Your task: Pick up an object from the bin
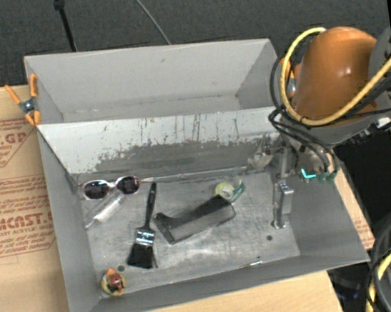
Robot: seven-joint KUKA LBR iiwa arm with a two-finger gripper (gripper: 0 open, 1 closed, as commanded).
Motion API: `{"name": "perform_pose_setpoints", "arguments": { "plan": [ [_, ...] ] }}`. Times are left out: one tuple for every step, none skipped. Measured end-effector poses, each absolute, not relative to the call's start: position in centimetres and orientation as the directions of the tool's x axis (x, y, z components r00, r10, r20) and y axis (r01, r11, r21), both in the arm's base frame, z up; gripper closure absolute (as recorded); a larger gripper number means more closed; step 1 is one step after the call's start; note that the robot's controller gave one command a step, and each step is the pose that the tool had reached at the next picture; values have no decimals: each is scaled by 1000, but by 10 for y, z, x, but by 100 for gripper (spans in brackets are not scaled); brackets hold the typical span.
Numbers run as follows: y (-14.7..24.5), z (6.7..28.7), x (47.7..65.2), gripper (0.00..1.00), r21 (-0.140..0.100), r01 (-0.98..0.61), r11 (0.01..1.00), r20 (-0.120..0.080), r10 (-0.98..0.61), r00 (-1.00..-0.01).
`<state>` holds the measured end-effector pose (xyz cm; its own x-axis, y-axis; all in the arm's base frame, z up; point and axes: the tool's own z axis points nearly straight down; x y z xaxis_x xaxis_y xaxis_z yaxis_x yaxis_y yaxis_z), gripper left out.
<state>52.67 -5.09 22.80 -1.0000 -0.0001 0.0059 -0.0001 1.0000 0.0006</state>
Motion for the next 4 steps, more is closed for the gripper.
{"name": "perform_pose_setpoints", "arguments": {
  "plan": [
    [-51, 232, 528, 0, 0, -1, 1000, -2, -1, -1000],
    [-19, 165, 544, 0, 0, -30, 1000, -7, -30, -1000],
    [39, 159, 560, 0, 1, -97, 995, 1, -97, -995],
    [42, 122, 570, 0, 0, -121, 993, -1, -121, -993]
  ]
}}
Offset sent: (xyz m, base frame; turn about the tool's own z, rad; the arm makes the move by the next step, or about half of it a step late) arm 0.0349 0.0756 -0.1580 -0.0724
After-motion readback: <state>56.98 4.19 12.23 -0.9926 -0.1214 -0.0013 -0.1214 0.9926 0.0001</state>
